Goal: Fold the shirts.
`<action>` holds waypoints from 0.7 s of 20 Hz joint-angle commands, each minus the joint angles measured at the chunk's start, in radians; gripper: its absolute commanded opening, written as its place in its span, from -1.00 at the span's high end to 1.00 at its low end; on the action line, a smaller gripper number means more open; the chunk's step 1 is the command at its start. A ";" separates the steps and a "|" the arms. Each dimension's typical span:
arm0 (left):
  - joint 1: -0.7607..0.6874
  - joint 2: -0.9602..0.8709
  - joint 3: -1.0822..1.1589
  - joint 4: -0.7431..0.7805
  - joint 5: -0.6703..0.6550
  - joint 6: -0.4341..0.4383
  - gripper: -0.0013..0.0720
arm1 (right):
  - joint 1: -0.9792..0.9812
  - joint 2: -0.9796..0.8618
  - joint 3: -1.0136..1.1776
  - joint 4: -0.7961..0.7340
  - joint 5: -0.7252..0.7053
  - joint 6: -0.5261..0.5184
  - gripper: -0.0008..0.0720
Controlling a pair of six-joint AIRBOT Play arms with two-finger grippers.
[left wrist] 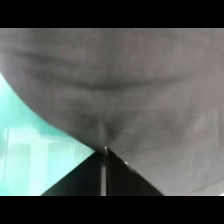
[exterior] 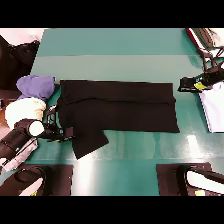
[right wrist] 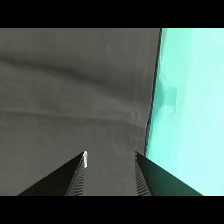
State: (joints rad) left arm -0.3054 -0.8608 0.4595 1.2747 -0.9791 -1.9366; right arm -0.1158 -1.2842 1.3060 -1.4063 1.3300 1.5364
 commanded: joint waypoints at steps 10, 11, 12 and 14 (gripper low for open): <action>0.000 0.001 0.147 -0.003 -0.024 0.097 0.90 | -0.154 0.170 -0.483 0.001 0.045 -0.046 -0.02; 0.000 0.001 0.147 -0.004 -0.026 0.107 0.90 | -0.156 0.170 -0.517 0.001 0.045 -0.047 -0.02; 0.000 0.001 0.147 -0.004 -0.029 0.112 0.90 | -0.156 0.170 -0.550 0.003 0.038 -0.049 -0.02; 0.000 0.001 0.147 -0.004 -0.032 0.112 0.90 | -0.156 0.170 -0.597 0.032 0.010 -0.075 -0.02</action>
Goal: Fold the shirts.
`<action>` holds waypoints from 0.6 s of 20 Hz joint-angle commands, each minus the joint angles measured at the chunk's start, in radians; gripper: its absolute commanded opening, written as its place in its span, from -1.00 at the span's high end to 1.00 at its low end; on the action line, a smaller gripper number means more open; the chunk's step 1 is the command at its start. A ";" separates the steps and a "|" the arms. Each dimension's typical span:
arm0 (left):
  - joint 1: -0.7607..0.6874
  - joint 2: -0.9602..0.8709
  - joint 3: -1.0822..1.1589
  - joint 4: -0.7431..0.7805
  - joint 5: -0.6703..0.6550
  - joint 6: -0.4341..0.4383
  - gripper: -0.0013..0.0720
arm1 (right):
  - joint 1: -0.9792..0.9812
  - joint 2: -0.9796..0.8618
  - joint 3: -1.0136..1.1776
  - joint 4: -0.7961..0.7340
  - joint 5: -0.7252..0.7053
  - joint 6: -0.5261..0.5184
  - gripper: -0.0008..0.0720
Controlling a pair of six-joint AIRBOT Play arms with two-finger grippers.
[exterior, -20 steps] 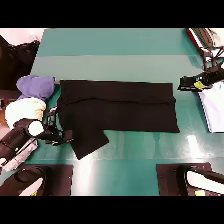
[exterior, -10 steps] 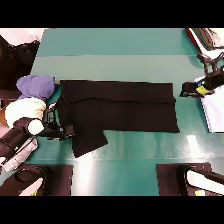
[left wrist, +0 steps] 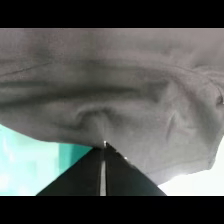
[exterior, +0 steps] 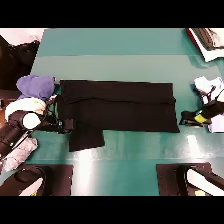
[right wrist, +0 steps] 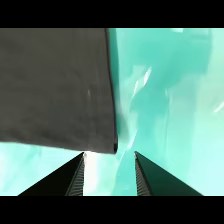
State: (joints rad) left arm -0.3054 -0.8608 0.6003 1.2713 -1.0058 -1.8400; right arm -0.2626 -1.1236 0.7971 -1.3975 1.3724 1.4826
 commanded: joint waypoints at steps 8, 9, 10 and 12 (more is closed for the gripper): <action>0.000 0.001 0.006 -0.001 -0.007 0.016 0.90 | -0.005 0.010 -0.126 0.071 -0.132 -0.023 0.18; 0.000 0.001 0.006 -0.001 -0.007 0.016 0.90 | -0.005 0.010 -0.126 0.071 -0.136 -0.023 0.47; 0.000 0.001 0.006 -0.001 -0.008 0.016 0.90 | -0.005 0.010 -0.126 0.071 -0.134 -0.026 0.80; 0.000 0.006 0.006 -0.001 -0.006 0.035 0.90 | -0.005 0.010 -0.119 0.062 -0.102 -0.030 0.93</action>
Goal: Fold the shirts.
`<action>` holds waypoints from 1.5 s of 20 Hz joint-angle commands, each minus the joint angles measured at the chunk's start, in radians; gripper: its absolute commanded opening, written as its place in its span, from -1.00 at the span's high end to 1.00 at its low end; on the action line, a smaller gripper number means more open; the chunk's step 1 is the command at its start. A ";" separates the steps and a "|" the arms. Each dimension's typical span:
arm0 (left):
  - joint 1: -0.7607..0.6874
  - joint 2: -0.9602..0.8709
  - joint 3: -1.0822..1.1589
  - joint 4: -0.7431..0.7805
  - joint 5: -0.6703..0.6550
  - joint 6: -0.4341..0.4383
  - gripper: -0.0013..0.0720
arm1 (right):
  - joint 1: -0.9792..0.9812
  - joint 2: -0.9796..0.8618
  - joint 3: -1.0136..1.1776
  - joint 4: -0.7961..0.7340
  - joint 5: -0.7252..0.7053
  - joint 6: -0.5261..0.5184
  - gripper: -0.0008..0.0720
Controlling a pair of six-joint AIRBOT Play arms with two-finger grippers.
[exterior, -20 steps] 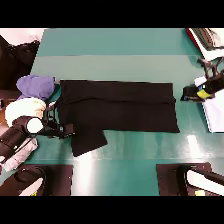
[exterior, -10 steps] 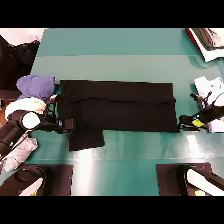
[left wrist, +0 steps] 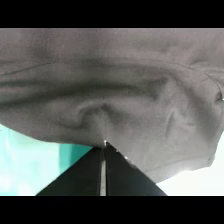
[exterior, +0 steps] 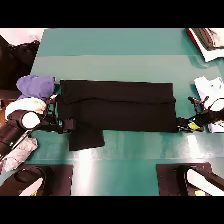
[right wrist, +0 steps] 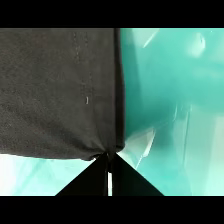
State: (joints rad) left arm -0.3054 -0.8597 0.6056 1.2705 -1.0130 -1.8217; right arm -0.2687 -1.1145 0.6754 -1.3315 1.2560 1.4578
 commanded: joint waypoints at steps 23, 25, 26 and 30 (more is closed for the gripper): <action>0.003 0.011 0.246 -0.056 0.170 0.181 0.91 | -0.026 0.143 0.383 -0.003 0.077 0.045 0.94; 0.003 0.002 0.246 0.010 0.264 0.127 0.91 | -0.026 0.066 0.433 -0.004 0.055 0.045 0.94; 0.003 -0.007 0.246 0.039 0.311 0.109 0.91 | -0.026 0.031 0.449 -0.004 0.044 0.045 0.94; 0.047 -0.083 0.259 0.049 0.451 0.076 0.91 | -0.026 -0.093 0.490 -0.004 -0.005 0.054 0.94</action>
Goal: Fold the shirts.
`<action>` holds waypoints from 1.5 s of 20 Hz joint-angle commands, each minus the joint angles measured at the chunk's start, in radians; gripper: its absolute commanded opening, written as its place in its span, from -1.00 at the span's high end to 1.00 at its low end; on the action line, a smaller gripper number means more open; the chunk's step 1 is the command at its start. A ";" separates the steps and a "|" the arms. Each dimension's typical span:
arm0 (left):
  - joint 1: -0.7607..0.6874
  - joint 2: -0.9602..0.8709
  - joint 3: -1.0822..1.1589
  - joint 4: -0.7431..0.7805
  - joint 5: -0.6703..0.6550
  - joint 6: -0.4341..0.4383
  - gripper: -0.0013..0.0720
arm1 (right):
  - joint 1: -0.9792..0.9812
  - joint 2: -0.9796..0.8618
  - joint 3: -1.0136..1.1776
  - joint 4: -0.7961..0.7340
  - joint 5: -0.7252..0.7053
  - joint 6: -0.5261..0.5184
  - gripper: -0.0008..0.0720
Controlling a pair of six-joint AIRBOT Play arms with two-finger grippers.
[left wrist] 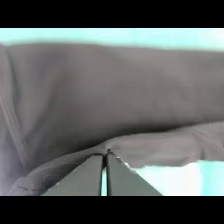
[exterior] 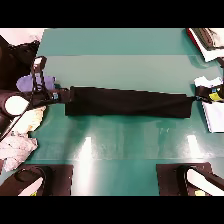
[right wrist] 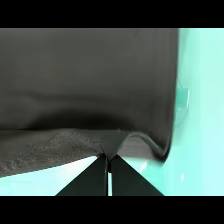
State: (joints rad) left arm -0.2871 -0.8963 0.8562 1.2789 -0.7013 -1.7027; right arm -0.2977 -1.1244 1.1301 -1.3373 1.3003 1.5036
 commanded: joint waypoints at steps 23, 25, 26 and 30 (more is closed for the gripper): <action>0.105 -0.348 0.127 0.037 0.341 -0.045 -0.21 | 0.063 -0.212 0.047 0.011 -0.334 0.026 -0.15; 0.105 -0.346 0.127 0.037 0.287 -0.044 -0.20 | 0.004 -0.212 0.047 0.014 -0.243 -0.004 -0.15; 0.105 -0.345 0.127 0.037 0.249 -0.044 -0.20 | -0.037 -0.214 0.047 0.046 -0.191 -0.058 -0.15; 0.105 -0.345 0.126 0.037 0.118 -0.043 0.90 | -0.211 -0.293 0.047 0.273 0.040 -0.254 -0.65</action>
State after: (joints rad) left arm -0.1818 -1.2419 0.9817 1.3170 -0.4866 -1.7477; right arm -0.4057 -1.3708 1.1763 -1.2083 1.1645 1.3800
